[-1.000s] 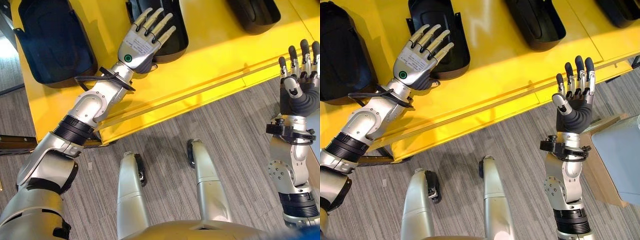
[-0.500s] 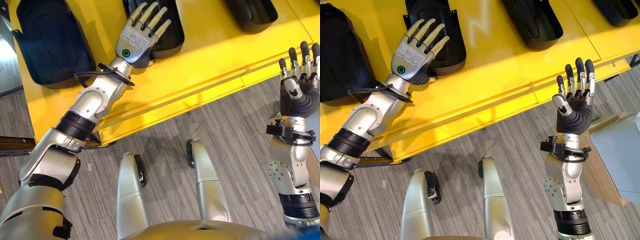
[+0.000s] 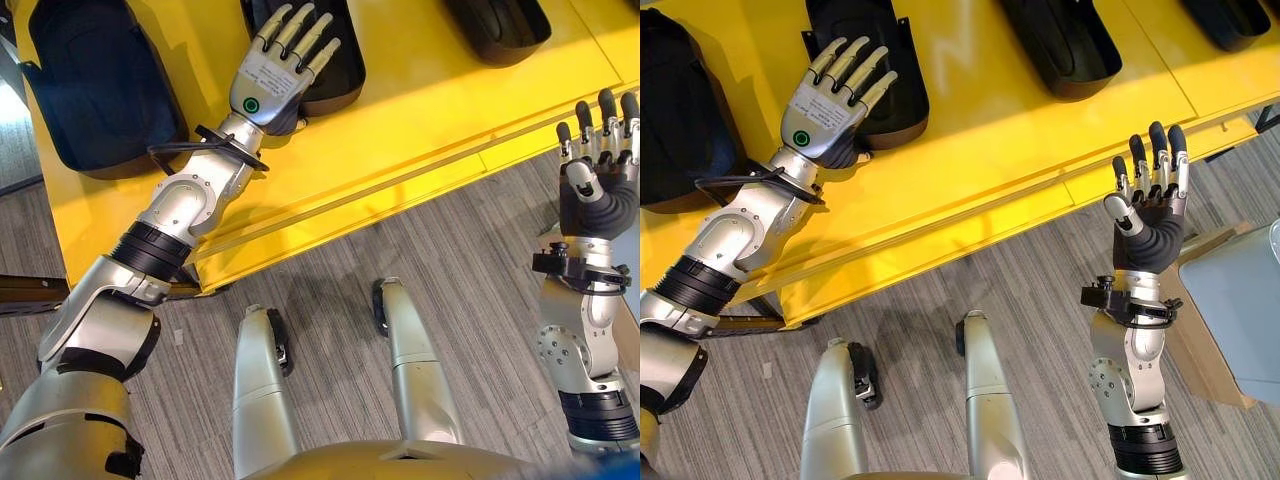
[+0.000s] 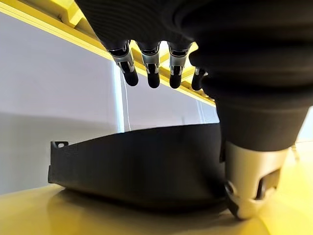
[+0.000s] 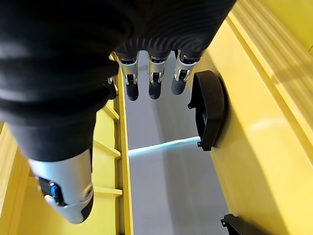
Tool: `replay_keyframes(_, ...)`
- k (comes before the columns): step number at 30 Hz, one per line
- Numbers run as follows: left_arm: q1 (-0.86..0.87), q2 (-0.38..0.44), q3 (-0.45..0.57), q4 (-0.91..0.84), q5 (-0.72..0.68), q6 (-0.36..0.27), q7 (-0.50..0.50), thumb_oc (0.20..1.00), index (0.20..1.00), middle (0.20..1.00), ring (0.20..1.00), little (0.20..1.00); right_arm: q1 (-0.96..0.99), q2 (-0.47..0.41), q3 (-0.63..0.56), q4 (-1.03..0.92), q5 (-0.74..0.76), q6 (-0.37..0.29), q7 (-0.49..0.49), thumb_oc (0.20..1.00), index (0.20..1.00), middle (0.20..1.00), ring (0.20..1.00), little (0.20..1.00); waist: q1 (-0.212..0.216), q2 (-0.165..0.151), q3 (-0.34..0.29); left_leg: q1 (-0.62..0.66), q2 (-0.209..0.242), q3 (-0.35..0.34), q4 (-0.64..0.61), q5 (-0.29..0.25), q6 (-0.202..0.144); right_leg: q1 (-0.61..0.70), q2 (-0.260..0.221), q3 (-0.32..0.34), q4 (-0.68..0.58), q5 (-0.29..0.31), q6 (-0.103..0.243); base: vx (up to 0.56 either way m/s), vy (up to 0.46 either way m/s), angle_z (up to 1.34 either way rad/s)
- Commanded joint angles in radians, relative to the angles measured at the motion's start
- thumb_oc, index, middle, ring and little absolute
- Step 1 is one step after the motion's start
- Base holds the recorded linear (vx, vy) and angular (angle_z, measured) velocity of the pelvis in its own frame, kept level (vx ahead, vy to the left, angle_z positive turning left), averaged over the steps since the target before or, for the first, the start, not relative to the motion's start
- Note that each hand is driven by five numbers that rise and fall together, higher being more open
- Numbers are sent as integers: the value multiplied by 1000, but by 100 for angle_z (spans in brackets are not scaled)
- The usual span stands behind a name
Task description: Move parts from the plastic box to the shelf.
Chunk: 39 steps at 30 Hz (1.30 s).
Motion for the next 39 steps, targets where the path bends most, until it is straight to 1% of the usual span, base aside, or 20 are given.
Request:
replay_keyframes(1,-163,-24,-16,62,-6,10,8,1000,1000,1000,1000,1000,-39,-41,-47,-76,-6,-43,8,1000,1000,1000,1000,1000,-17,31,22,7,-21,-49,-115,69,-9,22,-23,-23,46,-81,-44,0,0,0)
replay_keyframes(9,-197,-69,-48,85,-16,6,1,1000,1000,1000,1000,1000,-39,-43,-48,-76,-11,-49,-1,1000,1000,1000,1000,1000,-24,29,23,7,-19,-47,-112,68,-11,21,-22,-20,49,-81,-45,2,-5,-1)
replay_keyframes(14,-202,-75,-48,77,-24,2,2,1000,1000,1000,1000,1000,-36,-45,-50,-79,-13,-50,0,1000,1000,1000,1000,1000,-24,30,23,7,-17,-46,-113,68,-10,22,-21,-21,47,-81,-45,1,-6,-2)
replay_keyframes(26,-156,-70,0,-27,-30,-29,11,1000,1000,1000,1000,1000,-27,-36,-47,-85,-13,-47,6,1000,1000,1000,1000,1000,-19,32,14,4,-22,-48,-123,73,-9,24,-19,-25,37,-76,-45,0,0,0)
replay_keyframes(32,-154,-94,28,-112,-59,-59,28,1000,1000,1000,1000,1000,-27,-37,-42,-87,-3,-54,17,1000,1000,1000,1000,1000,-17,31,12,6,-24,-51,-127,75,-9,28,-18,-26,30,-72,-45,0,0,0)
replay_keyframes(36,-150,-128,45,-177,-89,-85,41,1000,1000,1000,1000,1000,-33,-36,-32,-92,2,-57,21,1000,1000,1000,1000,1000,-15,29,12,9,-25,-52,-130,76,-7,31,-16,-27,28,-70,-44,0,0,0)
replay_keyframes(39,-143,-173,59,-233,-153,-120,42,1000,1000,1000,1000,1000,-38,-40,-27,-93,0,-63,20,1000,1000,1000,1000,1000,-14,26,12,13,-28,-53,-132,78,-5,36,-18,-29,25,-66,-45,0,0,0)
